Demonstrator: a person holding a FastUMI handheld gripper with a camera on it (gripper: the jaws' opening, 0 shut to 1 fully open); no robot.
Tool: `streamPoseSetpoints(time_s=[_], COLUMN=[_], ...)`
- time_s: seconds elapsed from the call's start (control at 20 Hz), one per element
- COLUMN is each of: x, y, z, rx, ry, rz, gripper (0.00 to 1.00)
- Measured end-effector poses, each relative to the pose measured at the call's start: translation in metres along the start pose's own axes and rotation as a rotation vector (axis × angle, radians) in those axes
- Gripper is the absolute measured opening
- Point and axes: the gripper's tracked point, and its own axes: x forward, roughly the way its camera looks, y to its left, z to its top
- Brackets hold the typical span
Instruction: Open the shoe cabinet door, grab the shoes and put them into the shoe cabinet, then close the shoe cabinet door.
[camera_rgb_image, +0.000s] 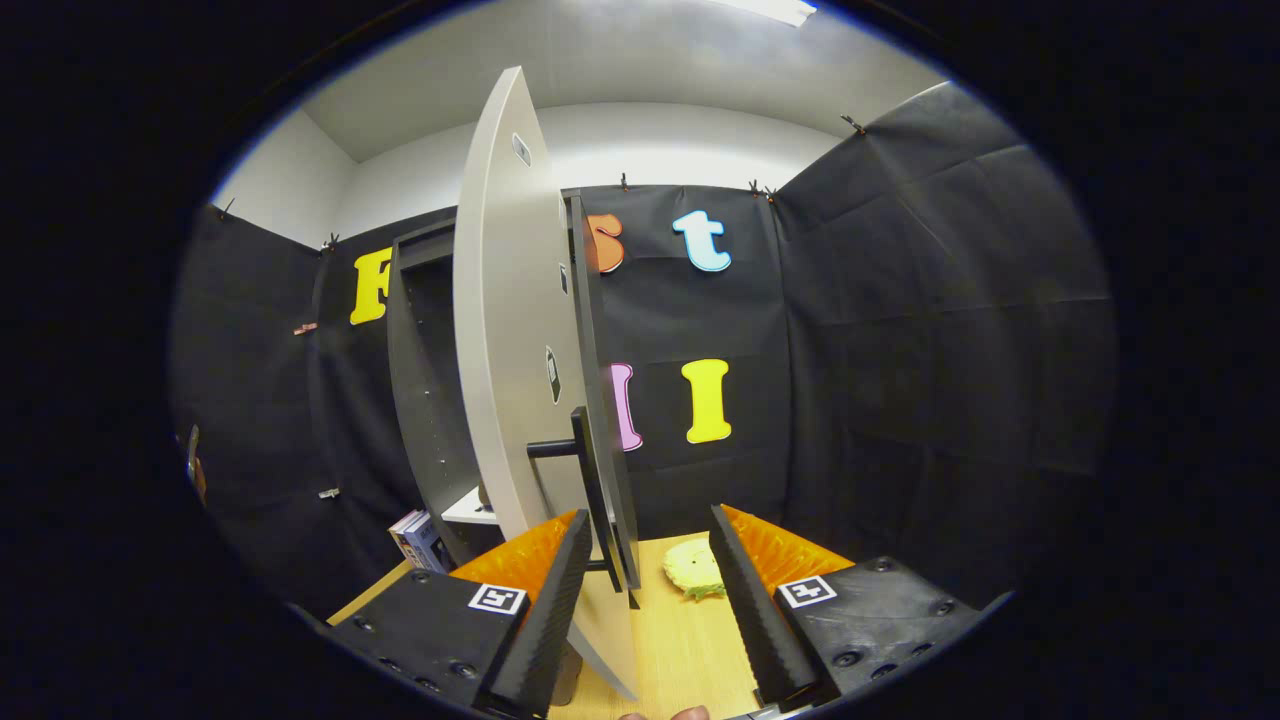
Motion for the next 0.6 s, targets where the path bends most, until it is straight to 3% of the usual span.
streamPoseSetpoints(time_s=[0.05, 0.15, 0.4, 0.6], x=[-0.008, -0.026, -0.05, -0.042], y=[0.005, 0.02, 0.069, 0.116], z=[0.005, 0.017, 0.034, 0.03], rx=[0.004, 0.022, 0.102, 0.062], ry=[-0.015, -0.048, -0.094, -0.097], rz=[0.004, 0.032, 0.094, 0.157], gripper=[0.8, 0.99, 0.97, 0.98])
